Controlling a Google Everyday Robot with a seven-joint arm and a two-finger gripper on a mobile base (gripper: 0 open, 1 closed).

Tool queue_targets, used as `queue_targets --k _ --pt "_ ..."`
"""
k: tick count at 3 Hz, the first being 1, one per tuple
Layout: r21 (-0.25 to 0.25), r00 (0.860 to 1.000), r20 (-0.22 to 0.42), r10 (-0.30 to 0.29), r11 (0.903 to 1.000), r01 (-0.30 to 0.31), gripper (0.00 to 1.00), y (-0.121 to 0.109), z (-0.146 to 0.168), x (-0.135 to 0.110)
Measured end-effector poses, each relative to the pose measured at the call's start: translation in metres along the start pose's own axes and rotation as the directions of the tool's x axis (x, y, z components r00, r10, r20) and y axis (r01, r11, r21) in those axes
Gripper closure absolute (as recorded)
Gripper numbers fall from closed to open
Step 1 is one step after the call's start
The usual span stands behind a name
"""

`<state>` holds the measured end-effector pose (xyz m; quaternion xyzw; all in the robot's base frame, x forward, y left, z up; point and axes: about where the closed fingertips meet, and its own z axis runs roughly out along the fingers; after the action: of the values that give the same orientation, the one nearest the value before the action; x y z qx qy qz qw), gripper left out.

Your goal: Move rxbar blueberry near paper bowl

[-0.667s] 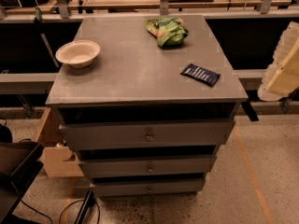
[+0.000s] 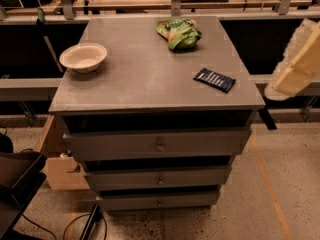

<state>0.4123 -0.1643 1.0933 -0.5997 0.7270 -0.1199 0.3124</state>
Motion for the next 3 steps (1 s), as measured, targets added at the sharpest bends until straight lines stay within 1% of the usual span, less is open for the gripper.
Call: queue_targets --k 1,2,3 --pt "0.020 0.983 0.139 0.119 0.9923 -0.123 0.00 -0.026 0.040 0.033" --pt "0.036 0.912 0.341 0.228 0.9664 -0.255 0.00 -0.078 0.095 0.044" --pt "0.022 0.783 0.548 0.296 0.9300 -0.367 0.00 -0.128 0.127 0.030"
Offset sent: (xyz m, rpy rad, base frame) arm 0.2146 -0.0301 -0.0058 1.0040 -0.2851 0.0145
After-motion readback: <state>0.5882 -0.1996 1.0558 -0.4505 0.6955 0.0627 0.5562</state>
